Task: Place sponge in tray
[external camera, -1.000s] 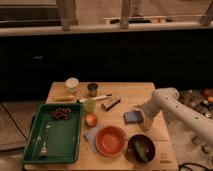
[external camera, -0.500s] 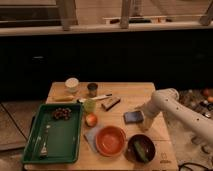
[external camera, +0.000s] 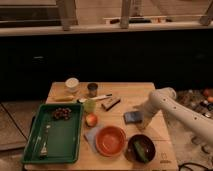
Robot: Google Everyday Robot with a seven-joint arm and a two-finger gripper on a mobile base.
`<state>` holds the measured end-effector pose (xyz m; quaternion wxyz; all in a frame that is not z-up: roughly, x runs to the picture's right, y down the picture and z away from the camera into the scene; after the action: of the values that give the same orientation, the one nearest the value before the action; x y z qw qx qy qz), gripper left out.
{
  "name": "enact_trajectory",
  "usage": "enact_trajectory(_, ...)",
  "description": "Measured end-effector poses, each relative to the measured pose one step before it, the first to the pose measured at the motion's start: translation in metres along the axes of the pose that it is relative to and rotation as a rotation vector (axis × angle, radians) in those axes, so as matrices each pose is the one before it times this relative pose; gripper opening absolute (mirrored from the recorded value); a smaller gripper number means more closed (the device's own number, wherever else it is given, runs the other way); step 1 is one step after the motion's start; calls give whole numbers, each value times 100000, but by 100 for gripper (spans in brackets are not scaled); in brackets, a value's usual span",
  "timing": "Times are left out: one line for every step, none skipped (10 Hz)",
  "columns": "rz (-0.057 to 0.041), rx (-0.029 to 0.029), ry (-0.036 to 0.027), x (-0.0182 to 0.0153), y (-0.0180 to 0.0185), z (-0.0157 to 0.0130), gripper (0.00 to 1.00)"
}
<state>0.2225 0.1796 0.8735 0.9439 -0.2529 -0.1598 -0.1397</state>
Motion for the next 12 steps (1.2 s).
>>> enact_trajectory(-218,-900,103,-149,-152,-25,80)
enact_trajectory(-167,-1631,178,-134,-224,-29,80)
enact_trajectory(-32,-582,13,-84,-228,8,80)
enact_trajectory(-118,-1531,40,-138,-259,16,80)
enact_trajectory(104,-783,-83,-66,-237,58,80)
enact_trajectory(687,-729,56,138,-69,33,80)
enact_trajectory(558,-530,38,111,-81,30,80)
enact_trajectory(149,-1591,-74,-96,-60,311,80)
enact_trajectory(-196,-1783,-719,-474,-399,815,76)
enact_trajectory(338,-1351,-411,-31,46,481,65)
enact_trajectory(-31,-1626,-918,-168,-16,418,53)
enact_trajectory(-92,-250,-556,-62,-181,171,45)
